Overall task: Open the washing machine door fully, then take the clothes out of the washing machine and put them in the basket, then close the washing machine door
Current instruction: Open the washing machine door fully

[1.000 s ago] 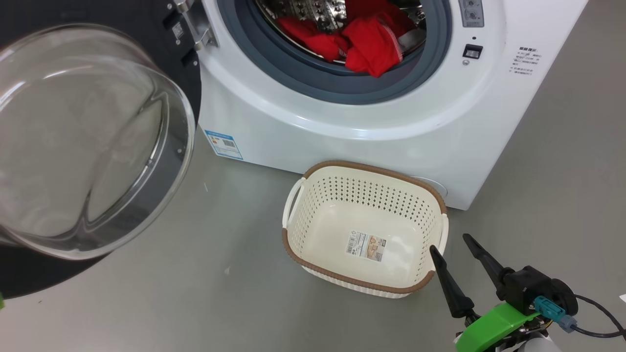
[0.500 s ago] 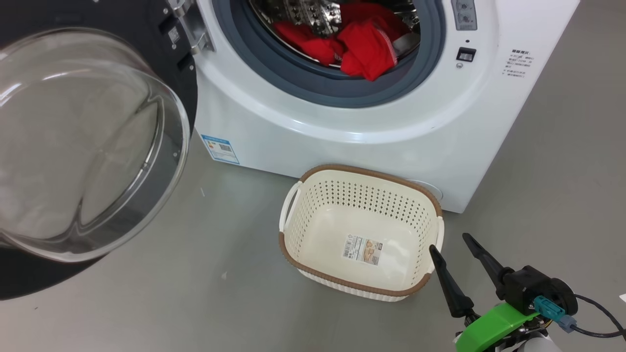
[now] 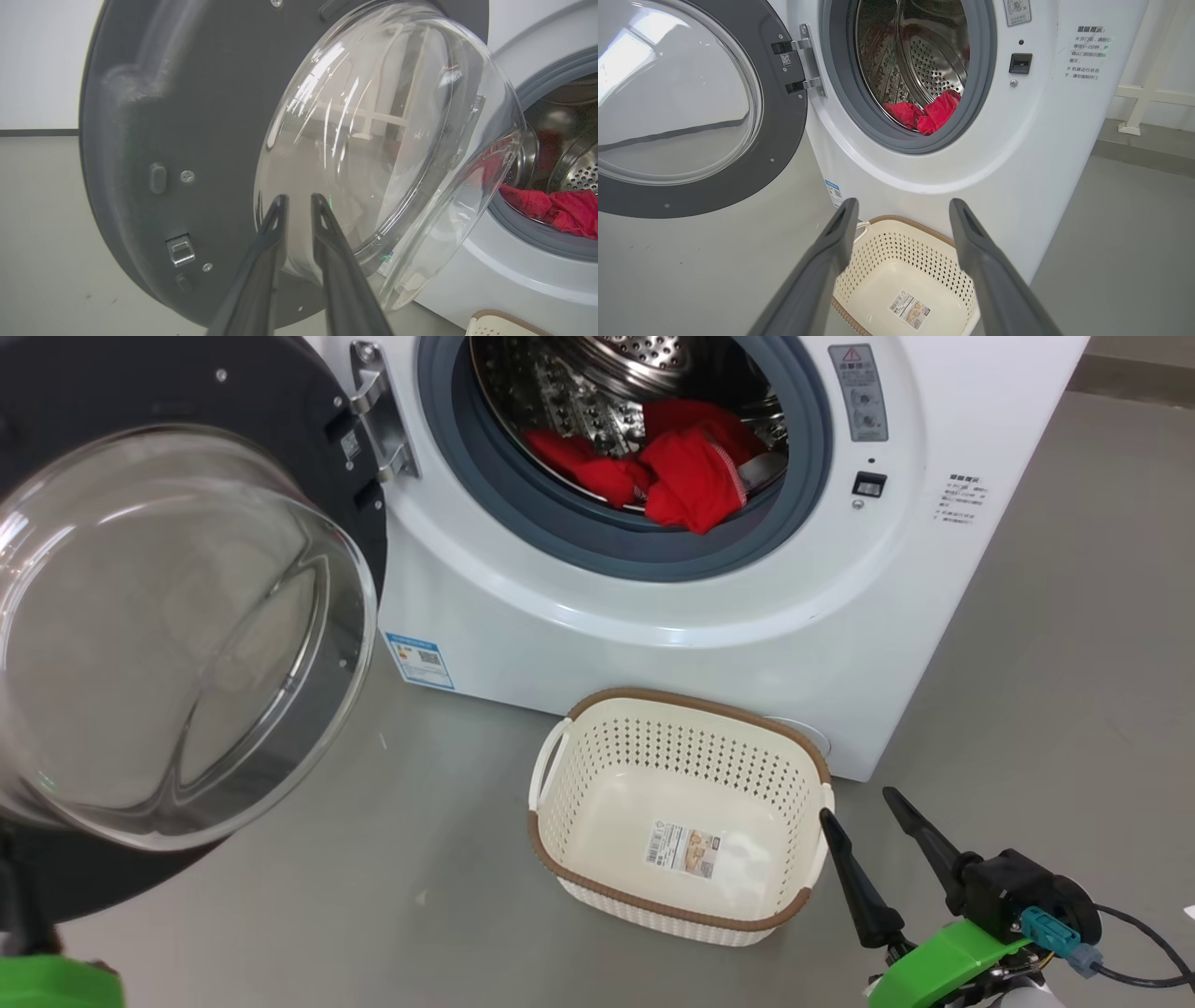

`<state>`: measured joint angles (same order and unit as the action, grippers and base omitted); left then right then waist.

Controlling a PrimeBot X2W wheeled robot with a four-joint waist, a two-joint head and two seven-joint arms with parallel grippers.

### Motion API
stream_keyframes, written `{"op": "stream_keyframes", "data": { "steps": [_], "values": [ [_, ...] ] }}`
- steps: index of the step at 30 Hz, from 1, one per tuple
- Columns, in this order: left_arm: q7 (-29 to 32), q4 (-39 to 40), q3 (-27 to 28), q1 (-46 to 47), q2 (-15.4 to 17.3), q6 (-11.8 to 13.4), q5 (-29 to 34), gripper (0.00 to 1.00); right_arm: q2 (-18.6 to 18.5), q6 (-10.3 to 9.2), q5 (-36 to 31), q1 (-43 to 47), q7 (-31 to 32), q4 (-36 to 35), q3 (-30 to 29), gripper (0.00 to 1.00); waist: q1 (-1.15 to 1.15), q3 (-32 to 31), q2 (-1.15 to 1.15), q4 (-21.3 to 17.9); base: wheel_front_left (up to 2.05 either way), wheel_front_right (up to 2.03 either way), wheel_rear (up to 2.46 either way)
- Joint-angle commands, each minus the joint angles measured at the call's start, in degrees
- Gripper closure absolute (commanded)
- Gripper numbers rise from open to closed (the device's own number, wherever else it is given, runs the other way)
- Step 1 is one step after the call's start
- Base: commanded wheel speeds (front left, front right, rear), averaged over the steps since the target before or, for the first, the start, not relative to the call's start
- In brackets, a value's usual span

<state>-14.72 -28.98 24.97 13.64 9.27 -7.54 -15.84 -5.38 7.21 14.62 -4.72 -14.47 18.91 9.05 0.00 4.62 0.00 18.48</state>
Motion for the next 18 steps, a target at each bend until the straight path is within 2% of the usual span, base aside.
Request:
{"op": "stream_keyframes", "data": {
  "steps": [1, 3, 6, 7, 18],
  "values": [
    [-0.3, 3.2, 0.2, -1.4, 1.4, 0.1, -0.7, 0.63, -0.1, 0.28, 0.8, -0.2, -0.5, -1.6, 1.0, 0.00, 0.00, -0.6, 0.00, -0.4, 0.00, 0.00, 0.00],
    [-0.3, 5.4, -1.6, -3.3, 0.9, 0.1, -0.5, 0.51, -0.2, 0.28, 1.1, 0.1, -0.5, -1.7, 0.8, 0.00, 0.00, -0.8, 0.00, -0.6, 0.00, 0.00, 0.00],
    [-0.3, 7.9, -3.4, -5.9, -0.1, 0.1, -0.9, 0.04, -0.1, 0.28, 1.3, 0.6, -0.5, -1.9, 0.6, 0.00, 0.00, -1.5, 0.00, -1.3, 0.00, 0.00, 0.00],
    [-0.3, 8.8, -4.3, -6.6, -0.4, 0.1, -1.1, 0.00, 0.0, 0.28, 1.3, 0.7, -0.5, -1.9, 0.5, 0.00, 0.00, -1.6, 0.00, -1.6, 0.00, 0.00, 0.00],
    [-0.3, 15.5, -13.9, -12.0, 0.1, 0.1, -2.8, 0.00, 0.3, 0.28, 1.0, 1.9, -0.5, -3.0, -1.4, 0.00, 0.00, -1.6, 0.00, -6.1, 0.00, 0.00, 0.00]
  ]
}}
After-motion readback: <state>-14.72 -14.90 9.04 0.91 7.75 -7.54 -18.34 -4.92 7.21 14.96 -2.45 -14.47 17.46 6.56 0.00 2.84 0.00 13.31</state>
